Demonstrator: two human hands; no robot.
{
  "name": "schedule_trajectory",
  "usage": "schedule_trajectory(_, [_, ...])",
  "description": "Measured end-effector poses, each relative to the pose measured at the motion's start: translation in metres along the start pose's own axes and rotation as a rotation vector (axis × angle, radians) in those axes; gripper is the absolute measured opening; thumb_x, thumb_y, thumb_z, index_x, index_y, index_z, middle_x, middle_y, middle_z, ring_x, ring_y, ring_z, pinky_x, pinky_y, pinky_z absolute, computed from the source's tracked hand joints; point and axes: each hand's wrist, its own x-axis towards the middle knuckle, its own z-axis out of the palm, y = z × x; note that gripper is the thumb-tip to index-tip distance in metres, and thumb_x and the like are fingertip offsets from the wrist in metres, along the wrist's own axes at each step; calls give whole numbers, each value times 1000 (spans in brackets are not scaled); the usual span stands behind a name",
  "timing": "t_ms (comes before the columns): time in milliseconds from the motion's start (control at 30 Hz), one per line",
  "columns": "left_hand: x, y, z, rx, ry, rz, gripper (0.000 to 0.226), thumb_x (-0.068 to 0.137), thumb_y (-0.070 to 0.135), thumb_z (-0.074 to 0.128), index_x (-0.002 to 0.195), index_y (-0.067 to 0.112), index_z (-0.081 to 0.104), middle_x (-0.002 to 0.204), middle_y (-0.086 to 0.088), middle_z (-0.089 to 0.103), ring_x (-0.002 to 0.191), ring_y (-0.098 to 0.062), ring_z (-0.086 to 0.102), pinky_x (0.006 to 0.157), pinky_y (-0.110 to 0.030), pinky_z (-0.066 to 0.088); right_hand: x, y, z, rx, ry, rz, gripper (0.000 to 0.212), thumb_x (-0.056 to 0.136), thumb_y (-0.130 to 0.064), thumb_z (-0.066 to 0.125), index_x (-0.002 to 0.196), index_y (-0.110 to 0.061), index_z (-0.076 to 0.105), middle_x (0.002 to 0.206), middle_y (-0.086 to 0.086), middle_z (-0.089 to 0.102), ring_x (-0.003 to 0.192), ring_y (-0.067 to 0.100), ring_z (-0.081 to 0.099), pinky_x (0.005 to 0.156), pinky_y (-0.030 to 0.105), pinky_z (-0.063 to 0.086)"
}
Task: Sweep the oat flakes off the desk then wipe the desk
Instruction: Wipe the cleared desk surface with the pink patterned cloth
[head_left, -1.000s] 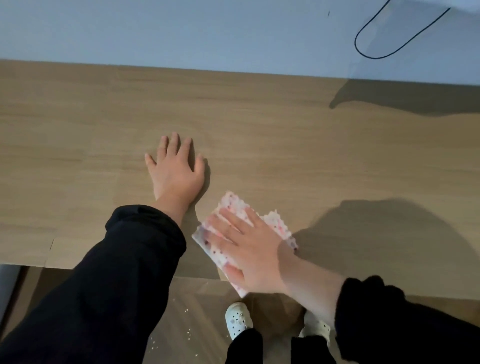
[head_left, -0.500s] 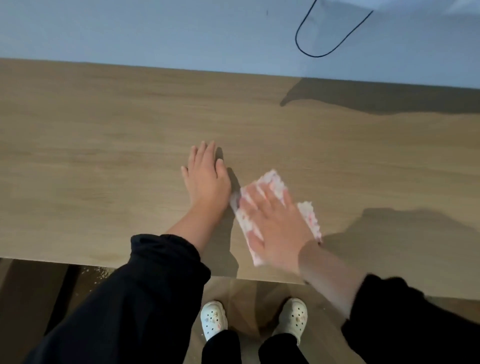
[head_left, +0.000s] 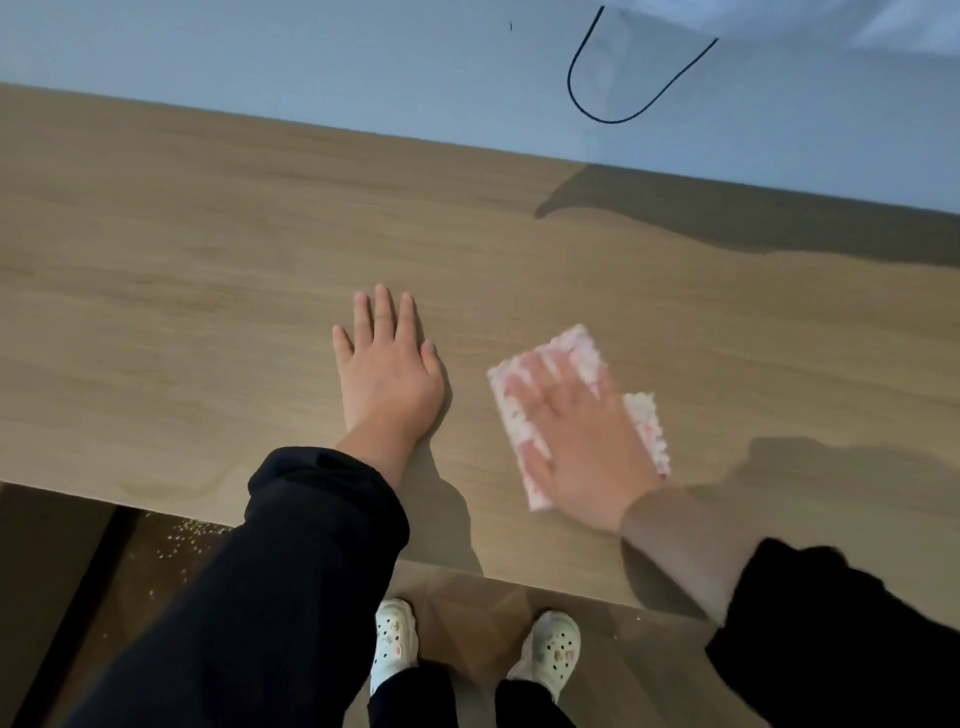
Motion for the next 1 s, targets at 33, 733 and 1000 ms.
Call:
schedule_trajectory(33, [0, 0, 0, 5, -2, -2, 60, 100, 34, 22, 155, 18, 4, 162, -6, -5, 148, -24, -11, 119, -48, -2, -12, -22, 2, 13, -29, -143, 64, 97, -49, 16, 155, -23, 6, 162, 5, 3, 150, 27, -2, 119, 56, 4])
schedule_trajectory(733, [-2, 3, -2, -40, 19, -33, 60, 99, 36, 26, 154, 23, 8, 162, -1, -4, 148, -18, -11, 120, -45, -1, 225, 74, -56, 117, 39, 48, 56, 101, -40, 19, 155, -30, 10, 164, -2, 0, 150, 18, -2, 120, 44, -2])
schedule_trajectory(1000, [0, 2, 0, -34, 23, -34, 60, 99, 34, 28, 154, 22, 10, 162, -2, -1, 148, -20, -9, 119, -46, -1, 125, 155, -29, 50, 115, 509, 61, 97, -43, 18, 154, -24, 11, 163, 6, 8, 149, 28, 5, 120, 51, 4])
